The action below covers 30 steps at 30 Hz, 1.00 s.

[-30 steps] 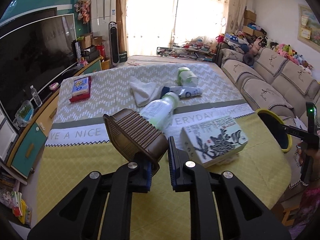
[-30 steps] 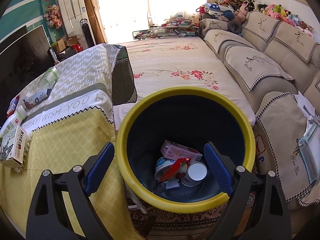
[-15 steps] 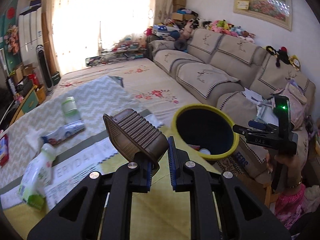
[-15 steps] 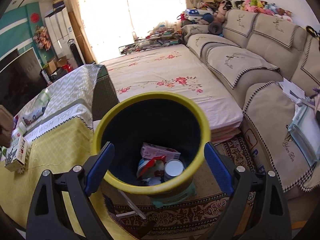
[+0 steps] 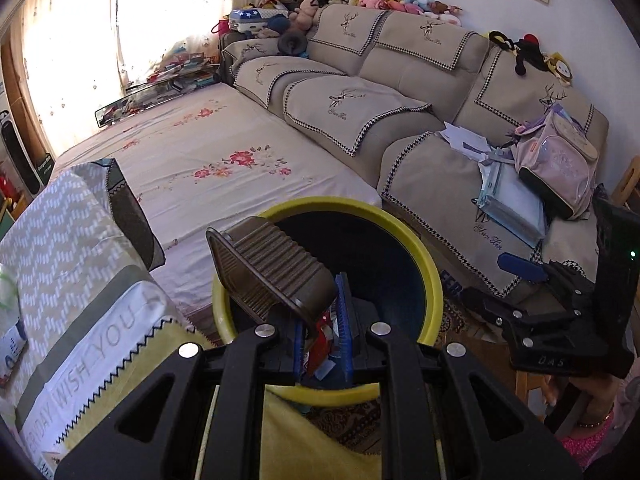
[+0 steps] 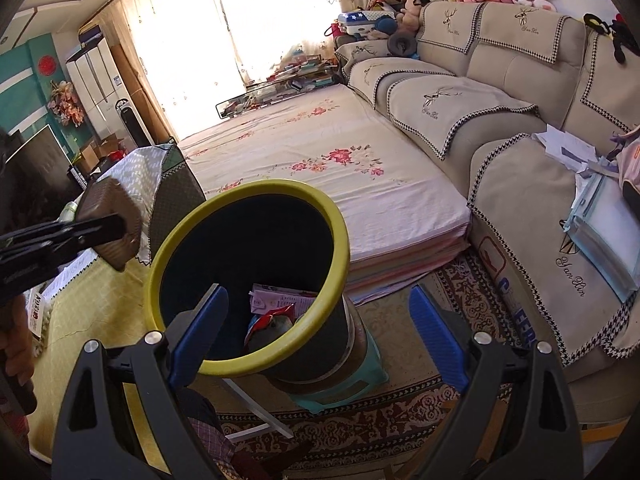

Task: Collect trash
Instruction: 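Carry the brown container over the bin and open the left gripper, then move the left gripper back over the table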

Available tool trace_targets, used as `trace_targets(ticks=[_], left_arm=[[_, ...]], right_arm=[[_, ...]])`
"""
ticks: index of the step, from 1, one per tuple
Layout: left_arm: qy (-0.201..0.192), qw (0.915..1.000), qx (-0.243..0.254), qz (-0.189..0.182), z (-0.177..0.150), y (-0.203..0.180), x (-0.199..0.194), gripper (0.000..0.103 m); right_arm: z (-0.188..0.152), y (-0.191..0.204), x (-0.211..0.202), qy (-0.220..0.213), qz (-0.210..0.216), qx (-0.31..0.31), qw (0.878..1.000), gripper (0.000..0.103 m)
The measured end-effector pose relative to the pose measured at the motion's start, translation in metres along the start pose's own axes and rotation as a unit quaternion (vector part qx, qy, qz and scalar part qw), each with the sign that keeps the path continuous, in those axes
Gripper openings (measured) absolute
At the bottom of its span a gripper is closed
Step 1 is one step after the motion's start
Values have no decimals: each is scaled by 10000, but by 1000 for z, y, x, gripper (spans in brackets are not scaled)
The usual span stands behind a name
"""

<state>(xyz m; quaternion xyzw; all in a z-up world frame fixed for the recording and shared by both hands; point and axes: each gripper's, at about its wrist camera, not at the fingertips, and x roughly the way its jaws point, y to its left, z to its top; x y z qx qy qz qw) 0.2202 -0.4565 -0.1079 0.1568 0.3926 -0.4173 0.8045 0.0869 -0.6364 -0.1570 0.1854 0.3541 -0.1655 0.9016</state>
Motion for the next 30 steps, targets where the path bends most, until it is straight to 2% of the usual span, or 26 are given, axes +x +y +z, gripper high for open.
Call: trace_targets(ticks=[3,4,5,6,8,10,12,20,24,28,30], left_arm=[[95,9999,-38,-35,8,0,22,15],[127,9999,-44,-37,10,0,28,19],[166,9999,-36,-29,10,-1,34,29],[180,9998,-37,-19,11,-1,39,35],[162,9998,-67,-2,10,-1,42,61],[146,9998,-143,-13,8,3,39,69],[94,9997,-238,-32,6,7,29,69],[-527,9961,-703,-86,-27,35,-58,86],[-746,9932,-885,132,-55,55,-104,88],[-958,9864,-1290,355,-93,84,-150,88],[-1067,9817,-1457,607,-113,98,-174,88]], right_arm=[[0,-2,4,45,-16,4,10000,87],[0,-2,4,47,-25,7,10000,87],[0,-2,4,44,-33,19,10000,87],[0,-1,3,42,-45,32,10000,87],[0,-2,2,42,-73,51,10000,87],[1,-1,1,45,-89,51,9999,87],[2,2,1,49,-95,29,9999,87],[6,34,2,67,45,-253,9996,87],[10,64,2,78,247,-501,9984,87],[14,102,3,133,659,-884,9938,87],[15,127,6,167,851,-1154,9895,87]])
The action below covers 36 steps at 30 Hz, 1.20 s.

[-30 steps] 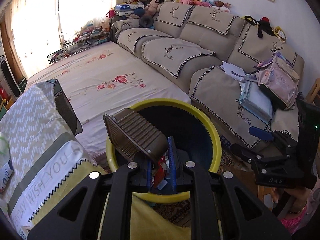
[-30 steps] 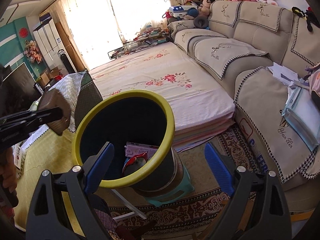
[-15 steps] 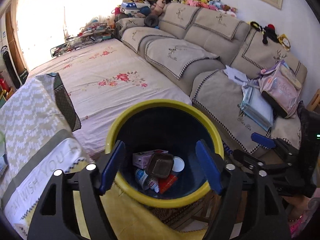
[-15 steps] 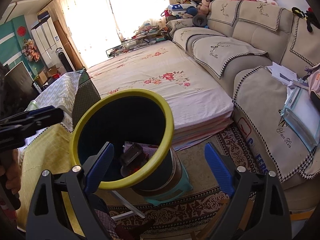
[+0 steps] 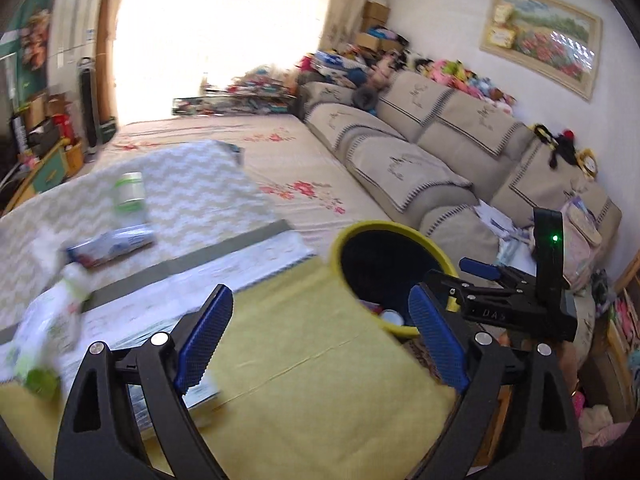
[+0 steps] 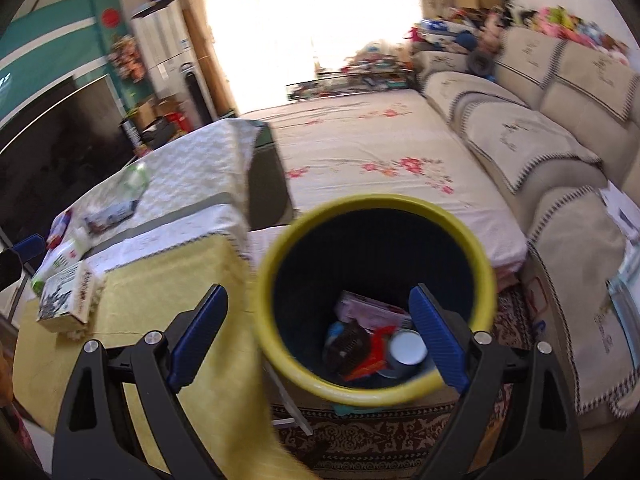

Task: Collect trash
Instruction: 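Move the left gripper back over the table, then reach the right gripper to the white flower-print box and grasp it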

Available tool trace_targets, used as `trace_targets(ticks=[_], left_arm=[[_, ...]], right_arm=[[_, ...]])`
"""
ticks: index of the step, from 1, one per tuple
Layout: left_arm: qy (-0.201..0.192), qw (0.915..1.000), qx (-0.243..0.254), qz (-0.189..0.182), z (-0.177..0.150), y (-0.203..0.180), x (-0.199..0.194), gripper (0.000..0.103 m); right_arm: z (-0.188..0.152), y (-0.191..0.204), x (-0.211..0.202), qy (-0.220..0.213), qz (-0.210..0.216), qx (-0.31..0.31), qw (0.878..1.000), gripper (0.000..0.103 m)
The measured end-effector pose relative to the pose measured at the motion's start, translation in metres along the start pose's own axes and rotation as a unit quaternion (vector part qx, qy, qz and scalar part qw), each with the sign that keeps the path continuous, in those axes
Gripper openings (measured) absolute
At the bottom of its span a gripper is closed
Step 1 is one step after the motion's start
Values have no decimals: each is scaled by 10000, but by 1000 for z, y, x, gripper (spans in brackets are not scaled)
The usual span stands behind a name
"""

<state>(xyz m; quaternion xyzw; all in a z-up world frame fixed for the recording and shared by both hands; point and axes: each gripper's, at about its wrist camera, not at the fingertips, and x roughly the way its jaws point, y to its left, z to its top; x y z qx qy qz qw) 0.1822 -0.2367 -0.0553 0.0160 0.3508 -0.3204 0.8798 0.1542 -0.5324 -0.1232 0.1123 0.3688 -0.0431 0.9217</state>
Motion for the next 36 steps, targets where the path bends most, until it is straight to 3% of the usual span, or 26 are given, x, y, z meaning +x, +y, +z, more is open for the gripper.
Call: trace_targets(ticks=[3,7,13,20,28,31,33,36], left_arm=[[-274,9979,-115,572,-15,30,-41,88],[-466,9885,-366,1390,-43,71,-94,88],[-457,9730,-1180,1931,-81,135,-137,88],[-461,9693,-1315,2024,-89,145,-145,88],[-438,9715,-1331,1912,-87,141,-135,88],[-420,9718,-1320,1910,-88,140,-133,88],[-421,9720,-1306,1910,-88,138,-133,88],[-442,9722,-1273,1913,-89,135,-134,88]], right_arm=[[11,42,12,92,428,-521,9977,87],[25,97,35,255,968,-1267,9869,87],[49,168,80,502,1549,-1982,9665,87],[51,207,113,969,1959,-2496,9434,87],[16,208,75,1350,2464,-2840,9167,87],[-1,214,59,1482,2916,-3012,8957,87],[-6,221,48,1407,3049,-3245,8843,87],[-2,227,41,1087,3018,-3451,8820,91]])
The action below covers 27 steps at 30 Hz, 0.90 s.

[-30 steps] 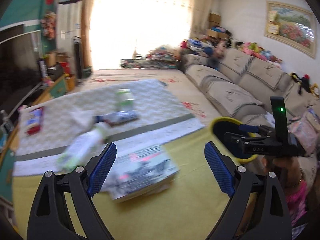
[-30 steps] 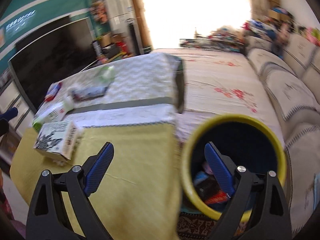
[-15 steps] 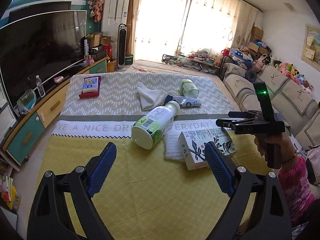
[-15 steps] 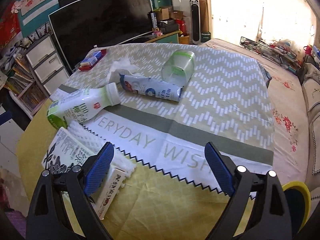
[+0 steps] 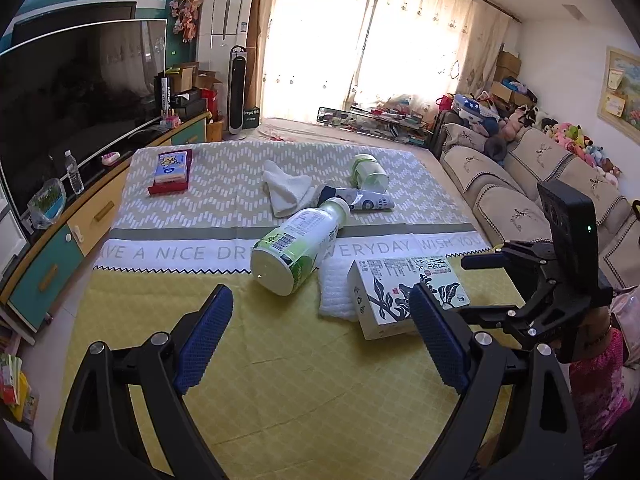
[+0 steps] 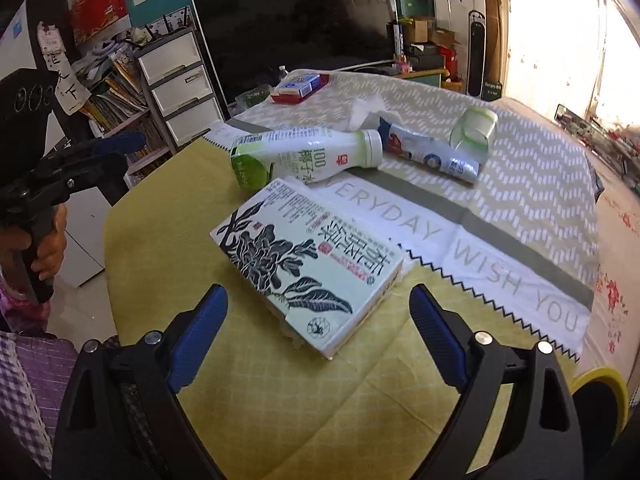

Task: Collect trash
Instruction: 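Reach the right gripper to the white flower-print box and grasp it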

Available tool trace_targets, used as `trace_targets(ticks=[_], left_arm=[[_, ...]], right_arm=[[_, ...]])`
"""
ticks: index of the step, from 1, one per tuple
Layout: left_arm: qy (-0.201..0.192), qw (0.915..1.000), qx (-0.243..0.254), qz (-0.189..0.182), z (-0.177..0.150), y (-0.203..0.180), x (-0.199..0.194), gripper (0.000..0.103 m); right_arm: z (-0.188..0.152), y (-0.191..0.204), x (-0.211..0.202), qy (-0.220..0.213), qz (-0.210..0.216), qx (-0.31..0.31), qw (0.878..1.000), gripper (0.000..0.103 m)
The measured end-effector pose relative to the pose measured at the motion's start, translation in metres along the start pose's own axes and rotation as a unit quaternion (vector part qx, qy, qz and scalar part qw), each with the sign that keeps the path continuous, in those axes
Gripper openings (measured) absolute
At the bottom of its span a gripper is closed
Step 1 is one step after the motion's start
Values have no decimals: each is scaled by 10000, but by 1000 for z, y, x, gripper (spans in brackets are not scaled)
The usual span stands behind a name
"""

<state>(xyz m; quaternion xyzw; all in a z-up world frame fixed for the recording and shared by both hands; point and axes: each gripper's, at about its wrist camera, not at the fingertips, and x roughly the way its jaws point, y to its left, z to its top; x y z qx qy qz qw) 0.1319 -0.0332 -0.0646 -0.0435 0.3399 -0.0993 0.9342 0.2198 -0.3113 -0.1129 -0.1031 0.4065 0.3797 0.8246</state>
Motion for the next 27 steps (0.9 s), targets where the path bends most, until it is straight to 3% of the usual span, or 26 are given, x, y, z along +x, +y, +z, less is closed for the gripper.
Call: trace_targets(ticks=[3,8,21,27], left_arm=[[-5,10000,31,5,-2,-2,-2,88],[3,10000,8,41,-3,0,-5,88],[143,9999,51,65,-3,-6,7,89],[203,9998,68,35,-4,-8,11,88]], right_arm=[[7,-1,5,-25,32,-471,9989,95],[15,2,31,614,263,-1092,9918,96],[29,15,56,813,337,-1605,9831,96],[34,24,61,823,312,-1682,9818,85]])
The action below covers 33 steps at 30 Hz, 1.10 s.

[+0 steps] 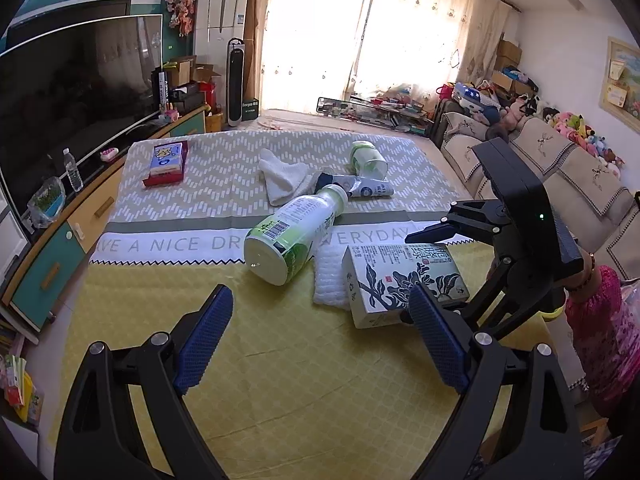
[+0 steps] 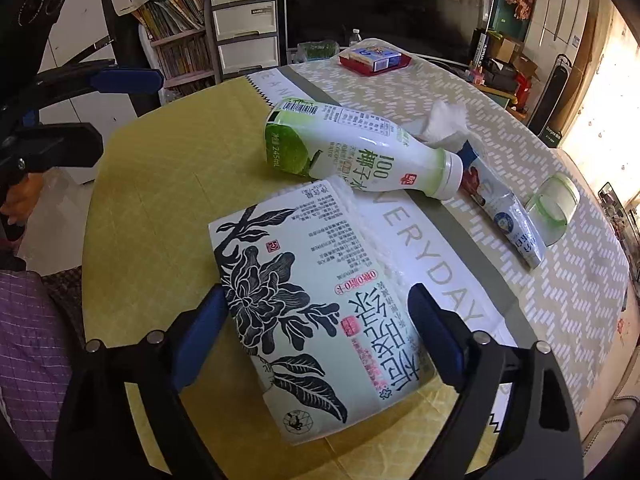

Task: Collect trash
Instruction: 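Reach the right gripper to the white flower-print box and grasp it, then carry the flower-print box over the bin and open the right gripper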

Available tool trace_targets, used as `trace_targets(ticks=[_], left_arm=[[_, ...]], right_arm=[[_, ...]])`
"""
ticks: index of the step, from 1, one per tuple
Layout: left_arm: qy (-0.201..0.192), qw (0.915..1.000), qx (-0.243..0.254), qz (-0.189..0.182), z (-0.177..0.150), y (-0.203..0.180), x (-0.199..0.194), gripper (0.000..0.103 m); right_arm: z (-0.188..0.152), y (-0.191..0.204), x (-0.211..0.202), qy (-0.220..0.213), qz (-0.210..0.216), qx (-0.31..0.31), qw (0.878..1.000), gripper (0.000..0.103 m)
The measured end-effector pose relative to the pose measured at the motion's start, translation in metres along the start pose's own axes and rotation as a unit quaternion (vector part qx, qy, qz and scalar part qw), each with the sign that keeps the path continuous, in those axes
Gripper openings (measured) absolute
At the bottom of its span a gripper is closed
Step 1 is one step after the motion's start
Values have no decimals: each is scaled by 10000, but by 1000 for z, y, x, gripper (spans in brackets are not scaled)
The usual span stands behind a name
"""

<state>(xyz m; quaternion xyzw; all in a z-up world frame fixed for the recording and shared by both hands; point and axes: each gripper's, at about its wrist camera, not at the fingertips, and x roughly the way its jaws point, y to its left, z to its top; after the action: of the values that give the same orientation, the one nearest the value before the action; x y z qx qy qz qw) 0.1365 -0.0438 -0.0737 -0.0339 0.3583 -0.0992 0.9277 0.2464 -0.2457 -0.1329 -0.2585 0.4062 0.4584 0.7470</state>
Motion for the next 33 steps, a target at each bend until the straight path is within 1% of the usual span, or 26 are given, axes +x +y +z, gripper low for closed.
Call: trace_targets(ticks=[5,7,8,12,13,15,18,19,23,26,29,31,32,33], left_arm=[[-18,10000,5,-31,-1,-2,-3,88],[-31,10000,12,-37,-1,-1,-3,88],[-32,10000,17,-38,-1,-1,-4,88],[-3,10000,18,-33,-2,-1,-3,88],[6,10000,17,-36,-2,-1,-2,88],[13,10000,10,-47,-3,-1,0,88],[31,10000,32,-63,-3,-4,1,89],[36,10000,52,-76,-3,-6,2,88],[57,9998,161,-109,-2,-12,3,88],[86,9996,199,-163,-2,-16,6,88],[177,9992,257,-254,-3,-23,14,89],[248,9987,326,-316,-4,-29,21,89],[291,9983,368,-352,-4,-33,24,88],[325,9978,416,-388,-4,-38,27,88]], right_arm=[[2,2,4,28,-71,-20,10000,82],[2,4,0,-93,-47,74,9999,70],[2,4,-3,-173,-89,125,9997,68],[-2,1,-22,-475,-332,423,9974,67],[-3,1,-28,-557,-330,508,9966,67],[-5,-1,-41,-785,-171,731,9941,67],[-5,-5,-61,-1185,-41,1065,9872,67],[-6,-5,-68,-1292,-88,1150,9849,67],[-16,-7,-99,-1575,-549,1432,9755,67],[-40,-17,-125,-1750,-963,1822,9628,67],[-78,-34,-149,-1813,-1555,2396,9410,68],[-113,-52,-160,-1722,-1936,2920,9206,68],[-131,-61,-163,-1632,-2157,3167,9092,68],[-146,-68,-165,-1529,-2324,3353,9001,68]])
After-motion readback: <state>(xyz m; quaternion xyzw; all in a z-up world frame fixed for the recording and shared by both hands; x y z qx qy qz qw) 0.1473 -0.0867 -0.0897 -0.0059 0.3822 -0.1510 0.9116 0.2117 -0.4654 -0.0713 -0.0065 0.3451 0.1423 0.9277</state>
